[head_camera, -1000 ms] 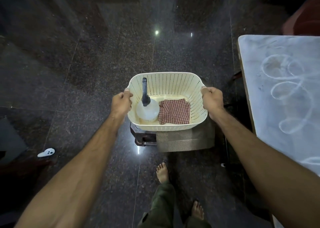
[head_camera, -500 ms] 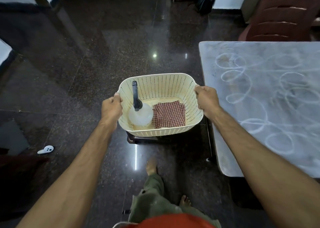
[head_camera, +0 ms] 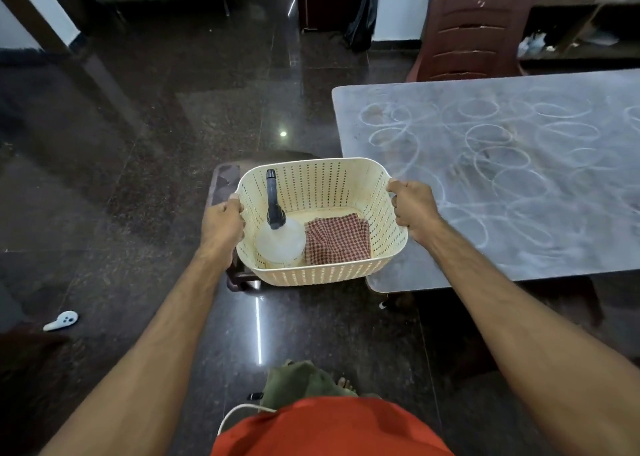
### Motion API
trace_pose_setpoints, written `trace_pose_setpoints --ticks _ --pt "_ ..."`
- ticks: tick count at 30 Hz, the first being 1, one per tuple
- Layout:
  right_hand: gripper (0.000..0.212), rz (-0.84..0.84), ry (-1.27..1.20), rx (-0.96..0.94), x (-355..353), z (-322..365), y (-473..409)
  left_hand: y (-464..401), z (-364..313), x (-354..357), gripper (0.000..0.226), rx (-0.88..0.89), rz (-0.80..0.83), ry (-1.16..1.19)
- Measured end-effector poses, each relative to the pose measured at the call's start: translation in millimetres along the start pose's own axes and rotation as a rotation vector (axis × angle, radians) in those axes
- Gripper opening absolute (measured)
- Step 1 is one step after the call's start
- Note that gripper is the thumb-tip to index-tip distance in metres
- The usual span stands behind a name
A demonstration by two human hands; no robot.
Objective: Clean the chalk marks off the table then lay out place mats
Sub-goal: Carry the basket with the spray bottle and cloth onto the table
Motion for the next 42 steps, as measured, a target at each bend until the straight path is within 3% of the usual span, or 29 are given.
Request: trace_pose_setpoints --ticks 5,22,27,35,42 --pt "0.009 -0.066 0.0 0.007 -40.3 -8.5 -5.0 10.0 -8.0 37.3 0.04 0.026 0.071 -0.023" --pt "0.015 -0.265 -0.034 0.007 -138.2 -7.1 -30.4 4.5 -51.6 148.5 0.032 0.061 0.296 -0.094" --pt "0.036 -0.279 -0.046 0.017 -174.6 -10.0 -63.5 -3.3 -62.9 194.5 0.029 0.041 0.317 -0.089" --pt "0.019 -0.235 -0.043 0.041 -252.0 -1.4 -157.8 -18.3 -95.4 307.7 0.022 -0.008 0.286 -0.093" --pt "0.025 -0.245 -0.01 0.064 -307.0 1.1 -232.8 -31.2 -136.8 395.7 0.022 0.054 0.264 -0.11"
Point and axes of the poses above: each hand's wrist, its own y-axis away from the middle knuckle, its own x-axis out of the palm, z = x × y, the point moved 6 cm from there along -y, towards the middle knuckle, and after that the axes turned 7 degrees about -x, right-handed, at the moved point
